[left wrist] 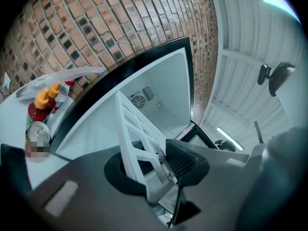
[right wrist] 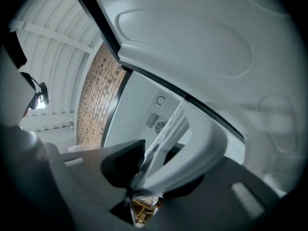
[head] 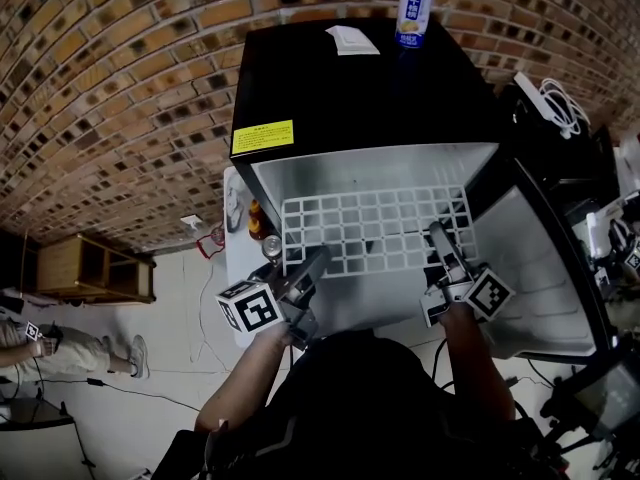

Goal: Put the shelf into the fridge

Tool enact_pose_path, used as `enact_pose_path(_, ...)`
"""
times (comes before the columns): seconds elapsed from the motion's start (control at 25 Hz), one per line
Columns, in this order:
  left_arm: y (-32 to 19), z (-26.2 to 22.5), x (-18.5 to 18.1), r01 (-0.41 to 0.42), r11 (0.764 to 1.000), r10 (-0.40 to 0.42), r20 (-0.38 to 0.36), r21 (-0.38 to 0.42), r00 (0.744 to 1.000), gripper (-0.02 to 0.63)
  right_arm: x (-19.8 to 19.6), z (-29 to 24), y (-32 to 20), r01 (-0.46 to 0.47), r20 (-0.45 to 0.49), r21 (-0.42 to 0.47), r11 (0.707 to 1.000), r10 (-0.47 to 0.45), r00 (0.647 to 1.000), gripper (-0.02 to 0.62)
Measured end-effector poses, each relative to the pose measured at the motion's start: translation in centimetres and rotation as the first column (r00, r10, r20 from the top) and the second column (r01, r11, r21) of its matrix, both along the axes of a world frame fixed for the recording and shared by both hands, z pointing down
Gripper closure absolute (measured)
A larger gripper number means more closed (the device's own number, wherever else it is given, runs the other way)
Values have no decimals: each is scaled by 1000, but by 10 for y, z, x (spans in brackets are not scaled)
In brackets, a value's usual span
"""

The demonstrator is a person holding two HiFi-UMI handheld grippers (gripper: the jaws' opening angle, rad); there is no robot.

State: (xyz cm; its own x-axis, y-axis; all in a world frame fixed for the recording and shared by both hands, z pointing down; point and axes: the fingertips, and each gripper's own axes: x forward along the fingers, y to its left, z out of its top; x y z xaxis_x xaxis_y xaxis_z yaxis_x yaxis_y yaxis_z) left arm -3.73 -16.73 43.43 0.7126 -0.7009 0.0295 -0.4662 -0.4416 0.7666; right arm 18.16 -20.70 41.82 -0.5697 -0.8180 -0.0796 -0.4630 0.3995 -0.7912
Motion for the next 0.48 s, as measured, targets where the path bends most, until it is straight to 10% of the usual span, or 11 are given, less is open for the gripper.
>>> enact_pose_path(0.48,2,-8,0,18,1000,-18,-11,1,1000,495,0,-6,-2,-24,26,-12,1000,24,999,485)
